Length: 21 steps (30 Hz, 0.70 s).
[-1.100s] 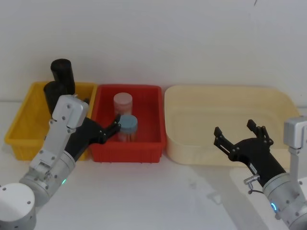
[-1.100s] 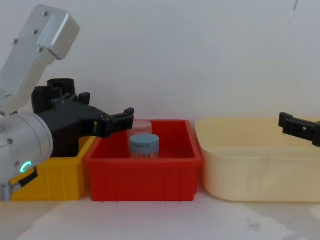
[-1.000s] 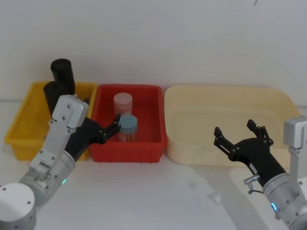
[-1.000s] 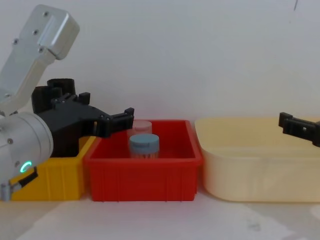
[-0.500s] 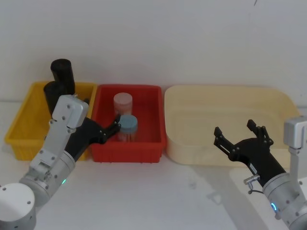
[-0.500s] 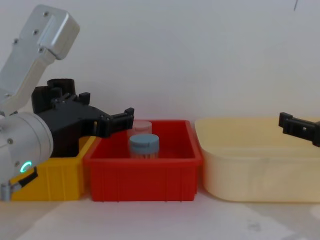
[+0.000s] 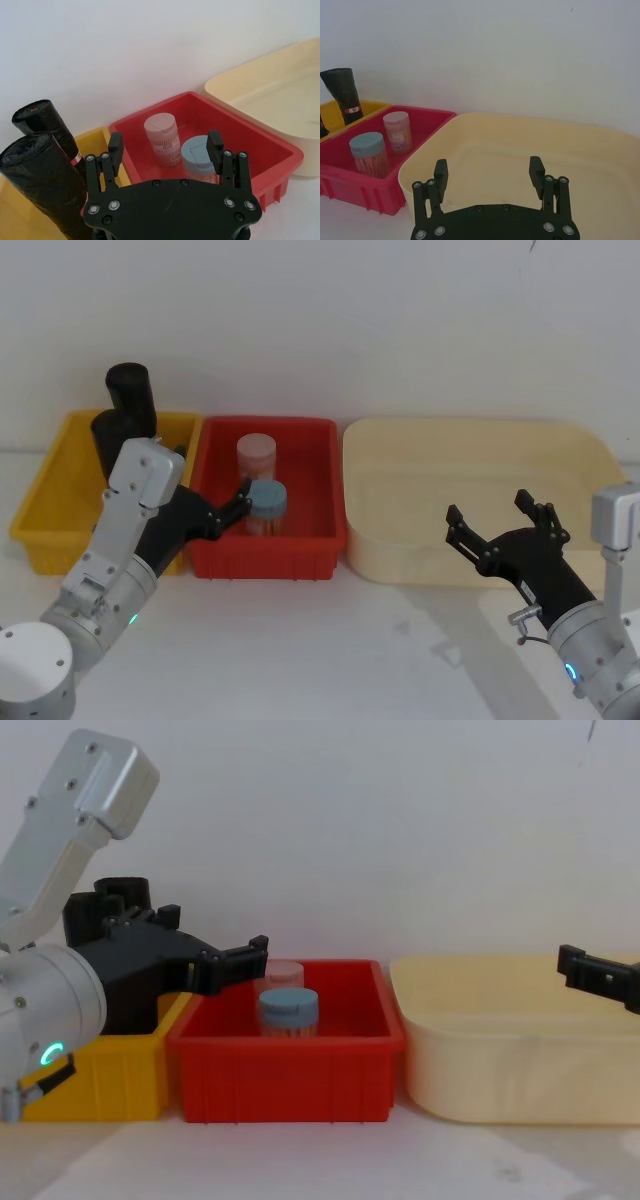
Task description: Pick up the garbage bag with the one hand and transfer it to the other hand.
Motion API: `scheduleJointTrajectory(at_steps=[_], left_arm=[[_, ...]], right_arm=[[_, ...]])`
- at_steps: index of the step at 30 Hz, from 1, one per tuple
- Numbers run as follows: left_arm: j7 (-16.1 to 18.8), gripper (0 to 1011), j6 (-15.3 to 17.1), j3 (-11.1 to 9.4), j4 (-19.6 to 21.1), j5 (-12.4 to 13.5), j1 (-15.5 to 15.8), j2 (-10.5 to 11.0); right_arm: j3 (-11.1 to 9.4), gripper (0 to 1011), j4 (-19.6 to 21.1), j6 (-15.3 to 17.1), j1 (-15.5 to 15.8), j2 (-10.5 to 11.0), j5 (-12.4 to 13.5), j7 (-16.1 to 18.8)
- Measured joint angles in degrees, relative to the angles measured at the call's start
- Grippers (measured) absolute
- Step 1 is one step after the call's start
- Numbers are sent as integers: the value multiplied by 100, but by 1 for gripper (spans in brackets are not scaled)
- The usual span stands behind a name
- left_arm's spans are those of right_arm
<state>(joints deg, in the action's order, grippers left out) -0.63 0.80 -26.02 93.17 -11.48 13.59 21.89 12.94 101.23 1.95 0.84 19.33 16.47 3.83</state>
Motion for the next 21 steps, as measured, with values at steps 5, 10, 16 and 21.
scheduleJointTrajectory(at_steps=[5,10,16,21], left_arm=[[0,1000,0,0,0,0,0,0],[0,1000,0,0,0,0,0,0],[0,1000,0,0,0,0,0,0],[0,1000,0,0,0,0,0,0]], right_arm=[[0,1000,0,0,0,0,0,0],[0,1000,0,0,0,0,0,0],[0,1000,0,0,0,0,0,0],[0,1000,0,0,0,0,0,-1]])
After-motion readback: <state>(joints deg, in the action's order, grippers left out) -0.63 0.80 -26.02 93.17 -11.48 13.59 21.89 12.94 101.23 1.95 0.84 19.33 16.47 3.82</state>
